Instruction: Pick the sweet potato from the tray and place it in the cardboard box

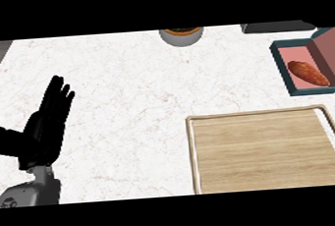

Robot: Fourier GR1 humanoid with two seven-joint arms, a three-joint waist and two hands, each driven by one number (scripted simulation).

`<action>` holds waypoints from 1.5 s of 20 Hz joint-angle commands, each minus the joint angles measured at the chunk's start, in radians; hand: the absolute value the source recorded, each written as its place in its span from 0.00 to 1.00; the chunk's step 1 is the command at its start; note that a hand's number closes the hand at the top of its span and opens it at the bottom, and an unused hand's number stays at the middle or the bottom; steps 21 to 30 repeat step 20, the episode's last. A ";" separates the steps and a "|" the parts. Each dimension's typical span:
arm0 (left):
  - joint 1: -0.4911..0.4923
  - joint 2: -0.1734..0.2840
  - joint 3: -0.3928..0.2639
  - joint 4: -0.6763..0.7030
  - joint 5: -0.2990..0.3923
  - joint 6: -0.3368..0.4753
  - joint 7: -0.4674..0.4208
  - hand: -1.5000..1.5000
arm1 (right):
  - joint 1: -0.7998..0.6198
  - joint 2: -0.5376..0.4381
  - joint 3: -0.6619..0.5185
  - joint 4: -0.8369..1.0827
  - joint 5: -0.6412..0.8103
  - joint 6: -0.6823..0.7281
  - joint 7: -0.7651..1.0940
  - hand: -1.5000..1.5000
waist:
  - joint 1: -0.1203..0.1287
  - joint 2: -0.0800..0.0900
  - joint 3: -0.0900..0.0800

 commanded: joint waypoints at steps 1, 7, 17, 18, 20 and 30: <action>-0.012 0.015 0.023 0.013 0.014 -0.008 0.003 0.50 | -0.011 0.011 -0.147 -0.046 -0.189 0.034 -0.098 0.00 | -0.013 -0.002 0.000; 0.003 0.003 0.012 0.005 0.000 0.001 0.009 0.50 | 0.088 -0.037 -0.258 -0.080 -0.355 0.146 -0.254 0.00 | -0.020 -0.006 -0.002; 0.008 0.006 0.014 -0.046 0.001 -0.001 0.042 0.50 | 0.241 -0.100 -0.286 -0.095 -0.485 0.182 -0.393 0.00 | -0.018 -0.007 -0.003; 0.026 -0.006 0.016 0.010 -0.014 -0.001 -0.015 0.50 | 0.279 -0.082 -0.302 -0.107 -0.519 0.204 -0.419 0.00 | -0.022 -0.007 -0.003; 0.038 -0.010 0.008 0.015 -0.012 -0.017 -0.035 0.50 | 0.302 -0.087 -0.293 -0.118 -0.537 0.197 -0.413 0.00 | -0.023 -0.008 -0.003; 0.038 -0.010 0.008 0.015 -0.012 -0.017 -0.035 0.50 | 0.302 -0.087 -0.293 -0.118 -0.537 0.197 -0.413 0.00 | -0.023 -0.008 -0.003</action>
